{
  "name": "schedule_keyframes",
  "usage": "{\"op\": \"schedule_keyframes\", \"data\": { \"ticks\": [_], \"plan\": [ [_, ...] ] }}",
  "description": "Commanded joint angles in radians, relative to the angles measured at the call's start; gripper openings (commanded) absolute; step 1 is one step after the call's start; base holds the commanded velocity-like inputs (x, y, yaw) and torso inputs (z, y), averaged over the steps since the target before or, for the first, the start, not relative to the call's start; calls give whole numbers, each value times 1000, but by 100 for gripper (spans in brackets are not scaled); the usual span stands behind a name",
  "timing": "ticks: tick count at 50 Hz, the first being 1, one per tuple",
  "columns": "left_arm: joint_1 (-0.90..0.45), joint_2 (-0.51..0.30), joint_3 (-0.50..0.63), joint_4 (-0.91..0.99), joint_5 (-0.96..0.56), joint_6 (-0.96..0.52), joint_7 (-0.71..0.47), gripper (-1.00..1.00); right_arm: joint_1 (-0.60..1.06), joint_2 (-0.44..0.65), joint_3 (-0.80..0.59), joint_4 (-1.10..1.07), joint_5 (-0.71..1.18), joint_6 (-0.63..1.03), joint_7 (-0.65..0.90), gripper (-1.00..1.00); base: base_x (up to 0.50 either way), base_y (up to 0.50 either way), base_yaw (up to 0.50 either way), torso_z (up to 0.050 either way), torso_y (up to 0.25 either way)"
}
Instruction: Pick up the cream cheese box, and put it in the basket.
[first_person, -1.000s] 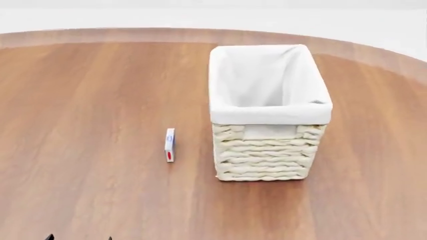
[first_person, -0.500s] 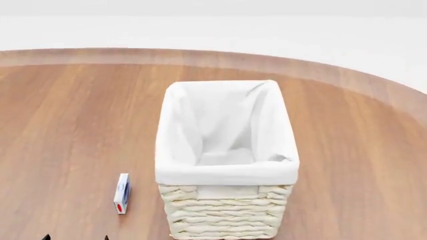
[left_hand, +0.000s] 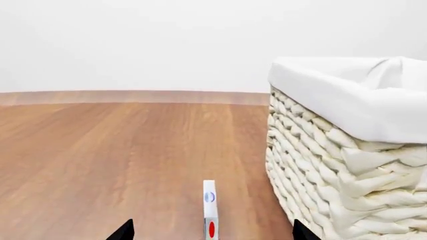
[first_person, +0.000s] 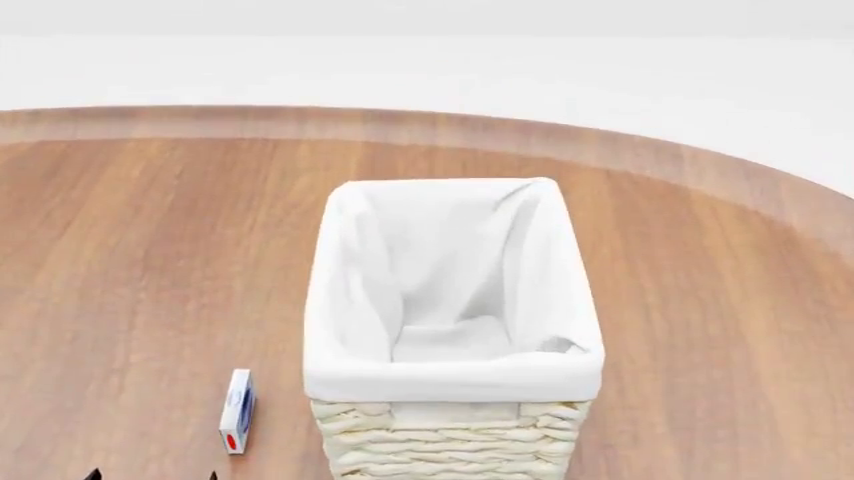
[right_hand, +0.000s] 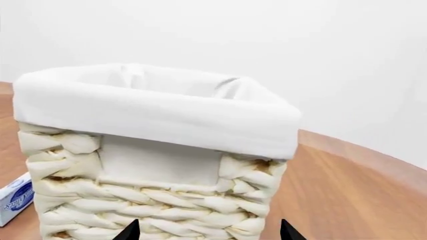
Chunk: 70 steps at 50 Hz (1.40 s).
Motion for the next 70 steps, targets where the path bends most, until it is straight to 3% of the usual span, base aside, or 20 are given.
{"op": "schedule_keyframes", "data": {
  "ticks": [1, 17, 19, 20, 55, 62, 70],
  "plan": [
    [-5, -5, 9, -15, -12, 1, -5, 100, 3, 5, -12, 11, 5, -11, 9, 100, 0, 0, 0, 0, 0],
    [-4, -9, 4, -10, 3, 8, -59, 100, 4, 13, -26, 21, 16, -22, 17, 100, 0, 0, 0, 0, 0],
    [-8, -22, 21, -3, -19, -33, -25, 100, 5, 14, -29, 28, 18, -27, 15, 100, 0, 0, 0, 0, -46],
    [-8, -8, 8, -17, 26, 4, -85, 100, 4, 14, -30, 29, 15, -27, 19, 100, 0, 0, 0, 0, -250],
    [-25, -34, 22, -24, -39, 5, -64, 100, 18, 26, -58, 60, 30, -33, 35, 100, 0, 0, 0, 0, -229],
    [-132, -58, 28, -44, -113, -89, 12, 100, 16, 30, -64, 58, 33, -32, 37, 100, 0, 0, 0, 0, 0],
    [-285, -44, 25, -198, -130, -129, 34, 100, 20, 33, -70, 60, 36, -31, 40, 100, 0, 0, 0, 0, 0]
  ]
}}
